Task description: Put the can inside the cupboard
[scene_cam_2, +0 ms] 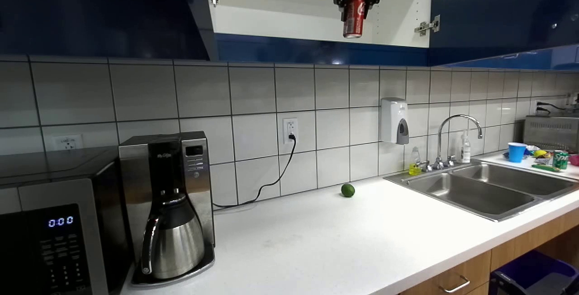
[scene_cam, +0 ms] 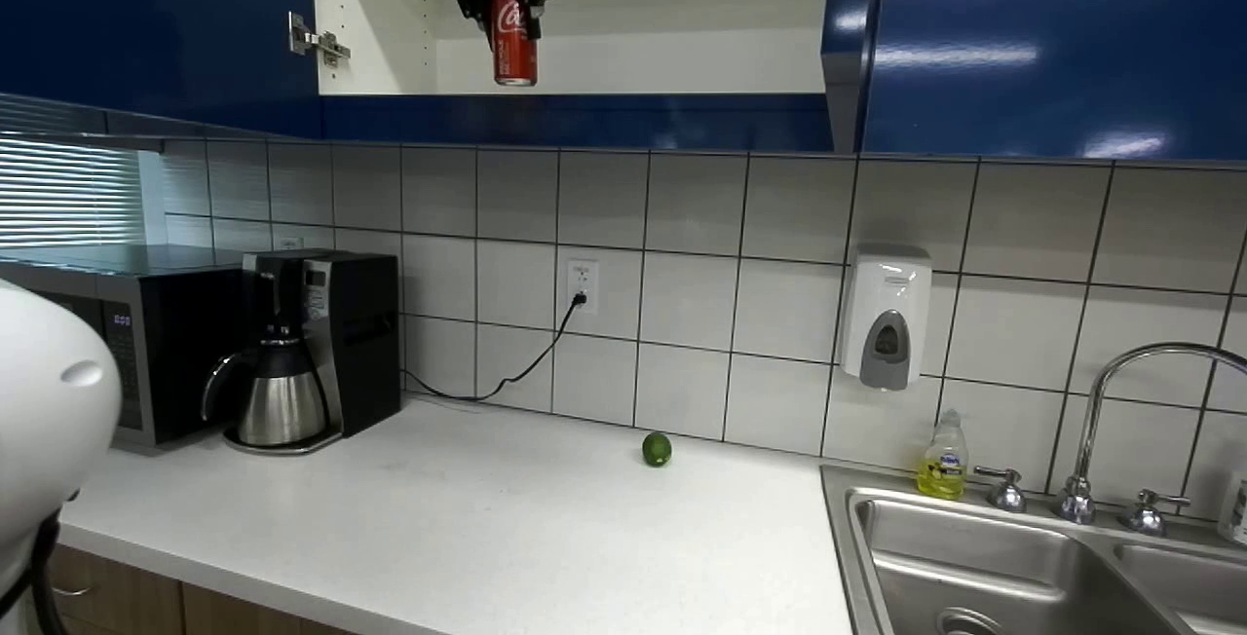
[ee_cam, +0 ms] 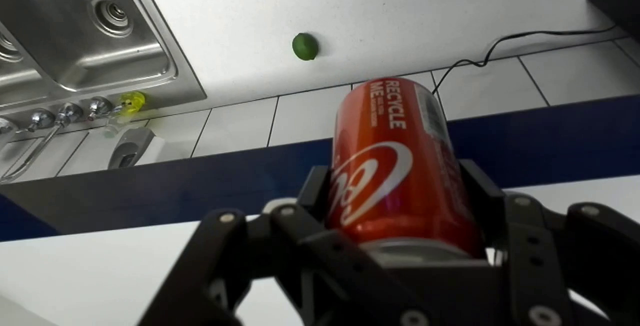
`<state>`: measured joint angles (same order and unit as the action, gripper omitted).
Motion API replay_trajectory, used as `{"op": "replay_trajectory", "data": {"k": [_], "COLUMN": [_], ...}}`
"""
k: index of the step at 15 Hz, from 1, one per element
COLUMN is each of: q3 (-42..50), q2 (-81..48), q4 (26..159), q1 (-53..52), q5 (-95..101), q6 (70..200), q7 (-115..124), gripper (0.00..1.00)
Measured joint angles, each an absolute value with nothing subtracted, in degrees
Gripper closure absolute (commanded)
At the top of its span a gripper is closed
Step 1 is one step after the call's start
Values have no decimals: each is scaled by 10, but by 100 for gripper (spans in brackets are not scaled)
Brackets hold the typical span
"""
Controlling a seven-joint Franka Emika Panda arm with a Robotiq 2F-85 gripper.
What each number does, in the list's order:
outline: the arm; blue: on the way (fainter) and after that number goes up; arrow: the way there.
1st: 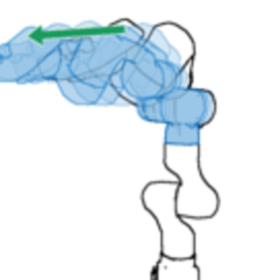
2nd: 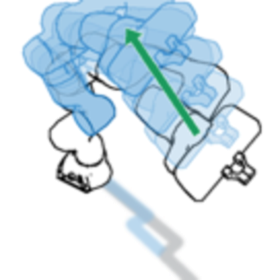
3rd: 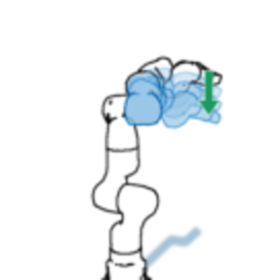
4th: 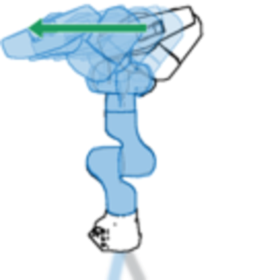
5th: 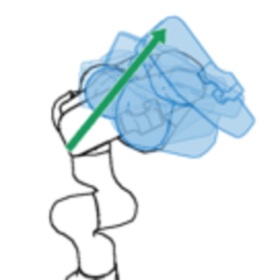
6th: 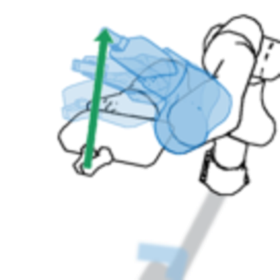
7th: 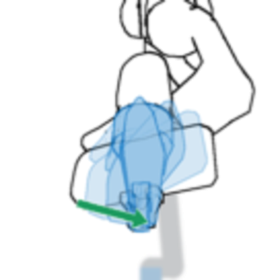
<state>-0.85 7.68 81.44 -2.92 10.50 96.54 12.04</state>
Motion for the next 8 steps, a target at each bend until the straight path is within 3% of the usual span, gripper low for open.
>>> {"op": "replay_trajectory", "data": {"k": [8], "q3": [-7], "q2": [-45], "q4": [642], "q1": [-29], "q5": [106], "q6": [924], "q7": [138], "gripper": [59]}}
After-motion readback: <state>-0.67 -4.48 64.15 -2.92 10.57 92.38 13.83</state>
